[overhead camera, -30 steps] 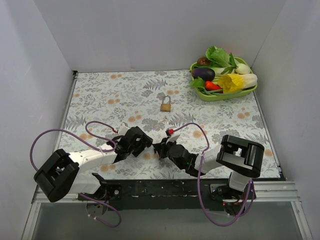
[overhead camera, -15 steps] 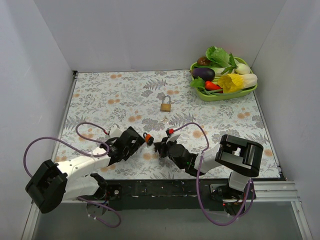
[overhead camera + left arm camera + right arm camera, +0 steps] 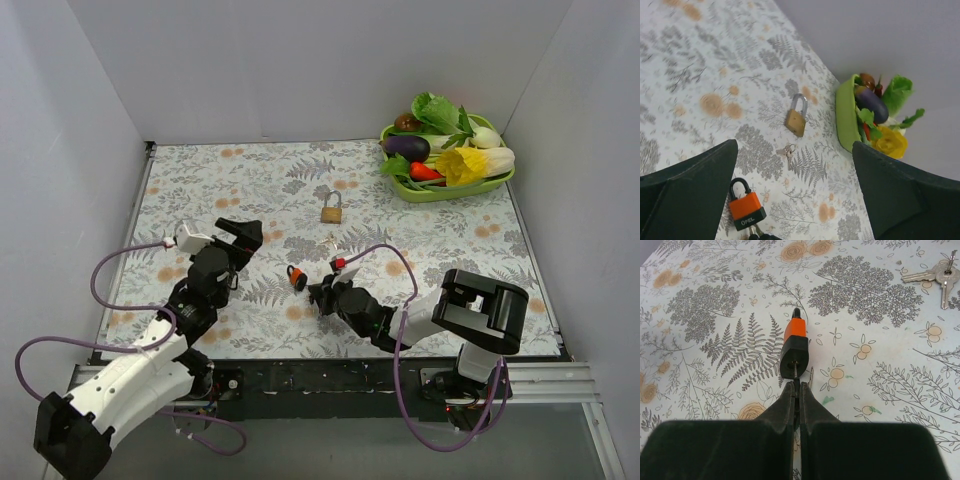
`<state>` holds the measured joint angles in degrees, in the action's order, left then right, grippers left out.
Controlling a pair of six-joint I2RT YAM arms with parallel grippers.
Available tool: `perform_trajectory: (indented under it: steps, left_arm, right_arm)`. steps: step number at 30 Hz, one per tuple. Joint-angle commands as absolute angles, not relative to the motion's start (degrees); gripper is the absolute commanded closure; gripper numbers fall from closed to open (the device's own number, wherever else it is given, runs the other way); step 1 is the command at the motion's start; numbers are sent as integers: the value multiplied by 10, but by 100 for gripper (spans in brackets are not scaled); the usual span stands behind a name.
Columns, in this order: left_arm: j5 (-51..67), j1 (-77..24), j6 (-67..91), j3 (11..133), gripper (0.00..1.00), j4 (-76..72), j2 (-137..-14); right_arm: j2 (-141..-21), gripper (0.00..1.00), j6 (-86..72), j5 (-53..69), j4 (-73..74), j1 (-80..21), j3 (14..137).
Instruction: Unlock with the key
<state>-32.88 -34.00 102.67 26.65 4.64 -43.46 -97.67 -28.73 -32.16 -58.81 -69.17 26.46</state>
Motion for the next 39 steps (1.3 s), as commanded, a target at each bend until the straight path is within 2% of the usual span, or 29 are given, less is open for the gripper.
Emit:
perform_trajectory:
  steps: [1,2,6,10,15,20,28,35,39]
  left_arm:
    - [-246,-324,766,271,2,-98,-428]
    - [-217,-323,695,283,2,-94,-436]
    - [-96,-323,586,301,2,-81,-509]
    - [-83,-323,531,328,2,-37,-567]
    - [-51,-322,470,343,2,-6,-573]
    - [29,-322,363,329,2,46,-540]
    - [11,-347,192,239,2,-42,-476]
    - [8,-376,16,207,2,-136,-544]
    - [35,-391,-119,140,2,-235,-560]
  right_arm:
    - [-946,99,-264,-300,-610,-680,263]
    - [-943,99,-261,-294,-607,-679,264]
    - [-938,99,-244,-272,-603,-669,267]
    - [-940,99,-243,-244,-598,-651,274]
    - [-942,99,-243,-174,-592,-610,278]
    - [-954,99,-246,-107,-594,-564,278]
    - [-970,99,-240,-18,-564,-525,308]
    - [-991,99,-250,30,-555,-505,326]
    - [-992,99,-249,47,-546,-496,331]
